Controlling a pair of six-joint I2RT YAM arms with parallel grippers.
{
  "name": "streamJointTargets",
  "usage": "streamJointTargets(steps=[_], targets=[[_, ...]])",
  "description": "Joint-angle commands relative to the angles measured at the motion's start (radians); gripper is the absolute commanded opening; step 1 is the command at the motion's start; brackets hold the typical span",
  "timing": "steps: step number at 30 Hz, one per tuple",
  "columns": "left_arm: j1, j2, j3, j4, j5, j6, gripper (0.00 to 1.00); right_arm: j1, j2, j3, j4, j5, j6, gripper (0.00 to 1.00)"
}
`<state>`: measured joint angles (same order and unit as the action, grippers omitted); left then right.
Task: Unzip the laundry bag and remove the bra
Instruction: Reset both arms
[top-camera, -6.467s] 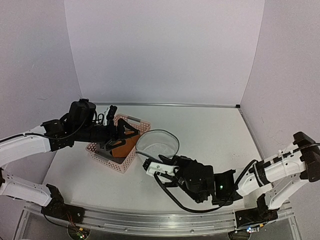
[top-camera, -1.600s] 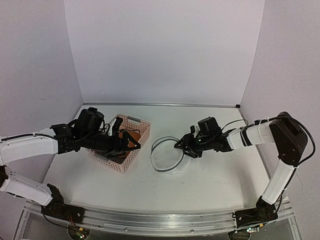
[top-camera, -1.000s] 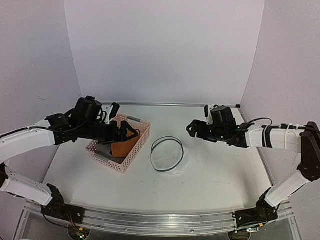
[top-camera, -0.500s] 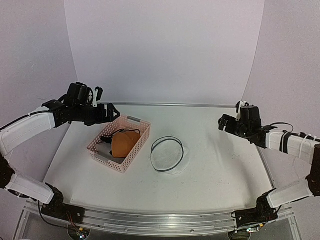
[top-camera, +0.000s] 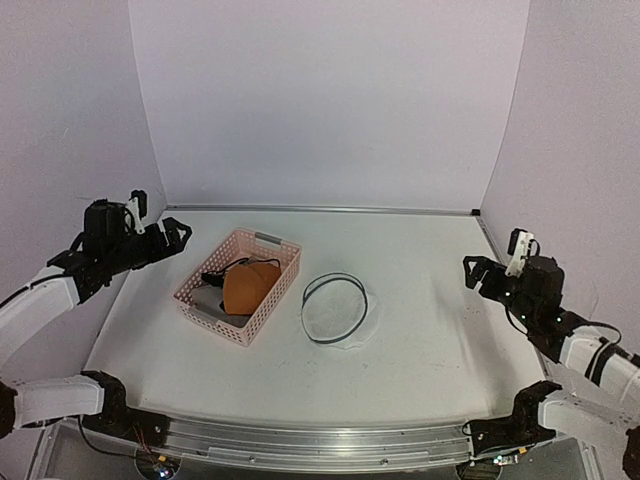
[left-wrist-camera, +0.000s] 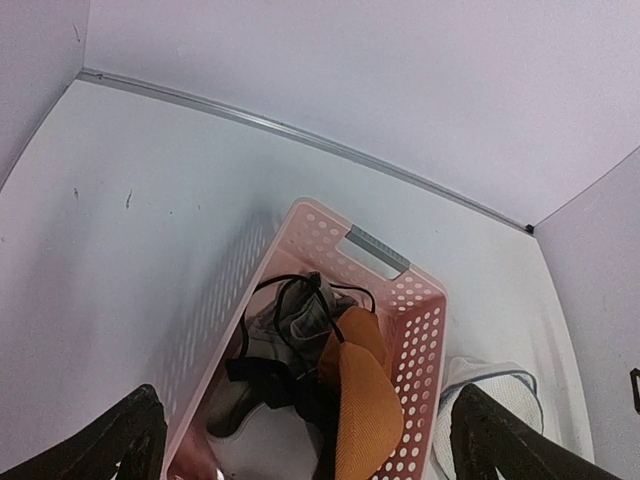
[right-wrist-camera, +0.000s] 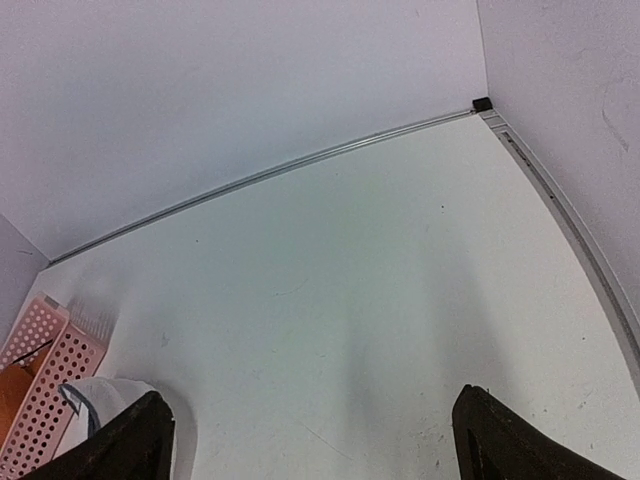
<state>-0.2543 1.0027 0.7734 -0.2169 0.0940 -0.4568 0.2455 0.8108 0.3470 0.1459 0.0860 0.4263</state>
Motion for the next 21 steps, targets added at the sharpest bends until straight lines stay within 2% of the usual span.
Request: streamJointTargets(steps=[1,8,16,21], targets=[[-0.001,-0.179,-0.161,0.258,-0.011,-0.048,1.0,0.001,-0.187,-0.124,0.172,-0.043,-0.004,0.98],[-0.001,-0.43,-0.389,0.357,-0.044,-0.058,1.0,0.001,-0.404,-0.255,0.167,0.029,0.07,0.98],[-0.001,-0.714,-0.579,0.364,-0.048,-0.103,1.0,0.001,-0.477,-0.293,0.064,0.052,0.127,0.98],[-0.001,-0.827,-0.665,0.355,-0.016,-0.142,1.0,0.001,-0.527,-0.292,-0.005,0.047,0.137,0.98]])
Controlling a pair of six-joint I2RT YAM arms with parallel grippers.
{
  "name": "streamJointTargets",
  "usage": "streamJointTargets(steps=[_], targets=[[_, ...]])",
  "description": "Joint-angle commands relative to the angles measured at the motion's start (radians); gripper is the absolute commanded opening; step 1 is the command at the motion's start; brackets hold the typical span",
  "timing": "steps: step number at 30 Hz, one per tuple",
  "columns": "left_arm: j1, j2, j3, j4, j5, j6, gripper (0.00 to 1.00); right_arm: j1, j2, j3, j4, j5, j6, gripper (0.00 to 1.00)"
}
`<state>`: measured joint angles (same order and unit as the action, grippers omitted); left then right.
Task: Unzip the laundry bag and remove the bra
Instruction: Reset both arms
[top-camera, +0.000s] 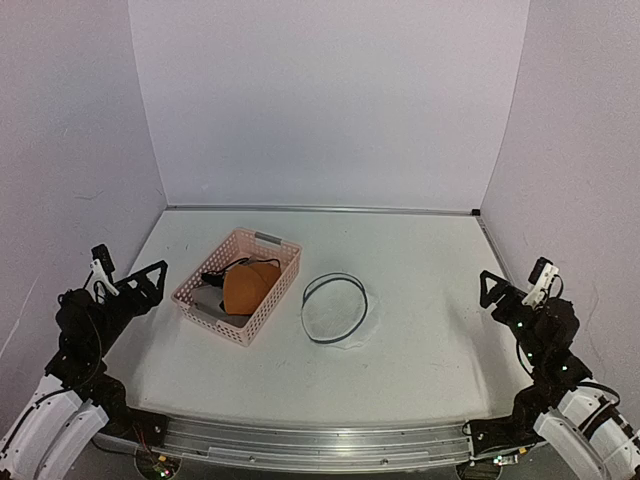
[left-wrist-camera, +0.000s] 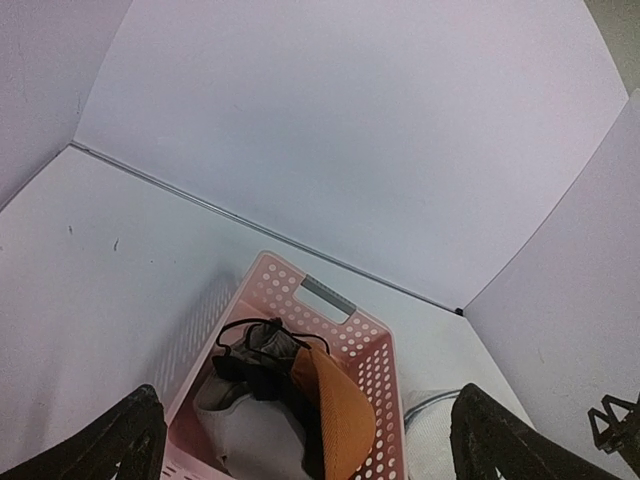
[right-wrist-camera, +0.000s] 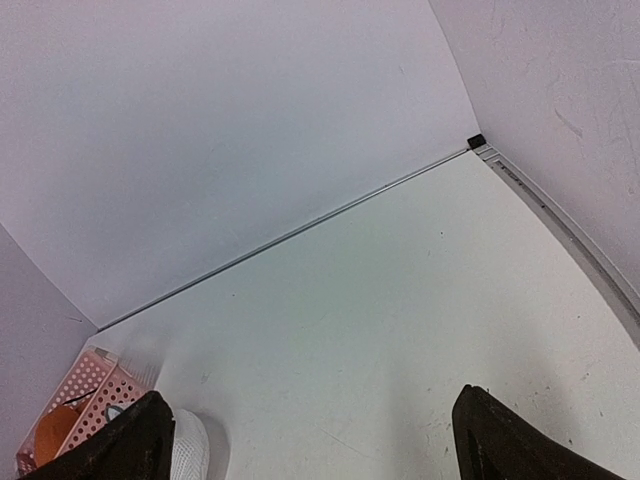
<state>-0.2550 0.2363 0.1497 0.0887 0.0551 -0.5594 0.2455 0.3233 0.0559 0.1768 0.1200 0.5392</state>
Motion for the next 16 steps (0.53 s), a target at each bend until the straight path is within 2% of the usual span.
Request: streamJointTargets(steps=[1,7,16], targets=[[0.0,-0.071,-0.05,0.042,0.026,-0.044,1.0,0.001,-0.051,0.0,-0.051,0.011,0.026,0.98],[0.0,-0.073,-0.078,0.029,0.044,-0.06,1.0,0.001,-0.118,0.002,-0.116,0.022,0.027,0.98],[-0.001,-0.045,-0.065,0.029,0.045,-0.051,1.0,0.001,-0.107,0.019,-0.135,0.041,0.023,0.98]])
